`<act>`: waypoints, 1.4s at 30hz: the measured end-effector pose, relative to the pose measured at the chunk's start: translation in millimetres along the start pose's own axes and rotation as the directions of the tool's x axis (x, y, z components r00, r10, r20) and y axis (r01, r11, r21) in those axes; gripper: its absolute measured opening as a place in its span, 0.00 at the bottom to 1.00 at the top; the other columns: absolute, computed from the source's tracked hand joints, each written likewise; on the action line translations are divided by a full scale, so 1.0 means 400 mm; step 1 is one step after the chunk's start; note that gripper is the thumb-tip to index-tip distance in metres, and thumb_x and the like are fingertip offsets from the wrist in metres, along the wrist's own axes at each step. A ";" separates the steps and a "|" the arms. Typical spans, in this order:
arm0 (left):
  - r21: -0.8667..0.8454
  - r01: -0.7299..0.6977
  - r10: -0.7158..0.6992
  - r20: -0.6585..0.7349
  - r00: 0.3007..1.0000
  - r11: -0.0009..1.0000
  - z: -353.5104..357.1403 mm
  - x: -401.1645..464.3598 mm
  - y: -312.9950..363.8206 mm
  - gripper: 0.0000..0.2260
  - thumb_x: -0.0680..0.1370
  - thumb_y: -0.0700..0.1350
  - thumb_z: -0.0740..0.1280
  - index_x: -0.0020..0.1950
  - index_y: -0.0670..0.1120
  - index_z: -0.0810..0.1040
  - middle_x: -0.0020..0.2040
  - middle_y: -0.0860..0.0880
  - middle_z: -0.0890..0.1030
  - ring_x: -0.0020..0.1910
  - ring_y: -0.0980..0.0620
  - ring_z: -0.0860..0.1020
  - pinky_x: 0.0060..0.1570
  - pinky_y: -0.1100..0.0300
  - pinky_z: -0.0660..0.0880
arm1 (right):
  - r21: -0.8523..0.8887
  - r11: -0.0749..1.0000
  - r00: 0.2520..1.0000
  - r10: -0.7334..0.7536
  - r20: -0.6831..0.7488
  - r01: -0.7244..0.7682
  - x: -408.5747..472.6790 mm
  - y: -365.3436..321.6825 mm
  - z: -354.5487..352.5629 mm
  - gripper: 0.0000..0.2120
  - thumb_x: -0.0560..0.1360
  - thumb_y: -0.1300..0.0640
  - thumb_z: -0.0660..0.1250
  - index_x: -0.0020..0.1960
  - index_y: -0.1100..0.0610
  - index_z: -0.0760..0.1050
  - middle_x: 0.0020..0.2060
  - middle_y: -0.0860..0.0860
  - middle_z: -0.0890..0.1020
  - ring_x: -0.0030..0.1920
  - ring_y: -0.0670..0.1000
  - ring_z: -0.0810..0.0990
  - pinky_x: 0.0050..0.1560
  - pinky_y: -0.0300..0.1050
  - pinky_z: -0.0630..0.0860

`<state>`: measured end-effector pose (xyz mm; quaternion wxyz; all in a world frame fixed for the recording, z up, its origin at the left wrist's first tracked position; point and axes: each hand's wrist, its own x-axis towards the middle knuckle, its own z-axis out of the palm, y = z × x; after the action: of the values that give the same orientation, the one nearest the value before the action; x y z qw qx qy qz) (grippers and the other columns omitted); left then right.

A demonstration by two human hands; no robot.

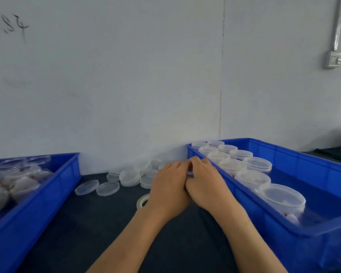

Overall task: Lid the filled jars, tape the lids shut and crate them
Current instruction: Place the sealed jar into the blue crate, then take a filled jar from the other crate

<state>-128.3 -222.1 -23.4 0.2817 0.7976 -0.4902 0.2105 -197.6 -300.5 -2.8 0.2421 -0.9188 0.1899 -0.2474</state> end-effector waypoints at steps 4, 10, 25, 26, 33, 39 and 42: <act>0.122 0.203 -0.197 -0.059 0.979 0.972 -0.107 -0.095 -0.145 0.19 0.76 0.40 0.64 0.66 0.51 0.71 0.57 0.52 0.76 0.56 0.52 0.73 0.53 0.61 0.69 | 0.218 0.967 0.982 -0.159 0.106 0.133 0.024 -0.145 0.138 0.09 0.77 0.62 0.58 0.56 0.58 0.69 0.55 0.55 0.75 0.53 0.55 0.75 0.53 0.48 0.73; 0.300 0.441 -0.428 -0.113 0.897 0.846 -0.234 -0.261 -0.320 0.16 0.76 0.43 0.61 0.63 0.51 0.72 0.54 0.53 0.77 0.54 0.51 0.73 0.42 0.60 0.62 | 0.365 0.909 0.897 -0.320 0.306 0.200 0.030 -0.326 0.341 0.15 0.73 0.62 0.62 0.60 0.59 0.72 0.56 0.57 0.78 0.57 0.57 0.76 0.58 0.53 0.74; 0.458 0.615 -0.686 -0.016 0.728 0.642 -0.489 -0.379 -0.547 0.12 0.78 0.52 0.65 0.59 0.50 0.74 0.54 0.51 0.80 0.51 0.50 0.78 0.50 0.55 0.75 | 0.538 0.801 0.805 -0.490 0.333 0.265 0.075 -0.563 0.547 0.12 0.78 0.64 0.59 0.57 0.58 0.77 0.53 0.54 0.80 0.47 0.50 0.78 0.42 0.40 0.75; 0.469 0.622 -0.696 -0.023 0.718 0.627 -0.509 -0.387 -0.558 0.11 0.78 0.52 0.65 0.58 0.50 0.74 0.54 0.50 0.80 0.51 0.50 0.78 0.50 0.55 0.75 | 0.540 0.794 0.800 -0.503 0.325 0.280 0.074 -0.579 0.554 0.11 0.79 0.63 0.59 0.56 0.58 0.78 0.53 0.54 0.81 0.46 0.50 0.78 0.43 0.43 0.76; 0.470 0.698 -0.806 0.051 0.589 0.540 -0.571 -0.397 -0.653 0.11 0.78 0.48 0.66 0.58 0.45 0.75 0.55 0.47 0.80 0.52 0.48 0.78 0.45 0.59 0.70 | 0.525 0.801 0.741 -0.534 0.407 0.289 0.098 -0.708 0.599 0.14 0.75 0.67 0.59 0.56 0.61 0.80 0.53 0.56 0.82 0.53 0.56 0.80 0.56 0.53 0.78; 0.385 0.749 -0.822 0.050 0.567 0.540 -0.556 -0.316 -0.816 0.15 0.77 0.44 0.65 0.62 0.45 0.69 0.51 0.44 0.81 0.49 0.47 0.80 0.51 0.51 0.77 | 0.392 0.869 0.759 -0.467 0.453 0.301 0.212 -0.738 0.669 0.14 0.75 0.68 0.59 0.58 0.67 0.77 0.56 0.62 0.80 0.55 0.60 0.78 0.57 0.54 0.77; 0.338 0.785 -0.845 0.068 0.531 0.520 -0.530 -0.285 -0.910 0.25 0.78 0.43 0.65 0.73 0.50 0.61 0.58 0.43 0.79 0.53 0.46 0.80 0.53 0.52 0.78 | 0.334 0.892 0.756 -0.439 0.485 0.304 0.292 -0.742 0.718 0.15 0.77 0.65 0.59 0.63 0.63 0.74 0.60 0.59 0.77 0.57 0.58 0.77 0.57 0.50 0.75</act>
<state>137.6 123.7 -21.9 0.1807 0.9819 -0.0513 0.0255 121.6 -14.0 -18.9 0.3386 -0.9342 -0.1057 -0.0376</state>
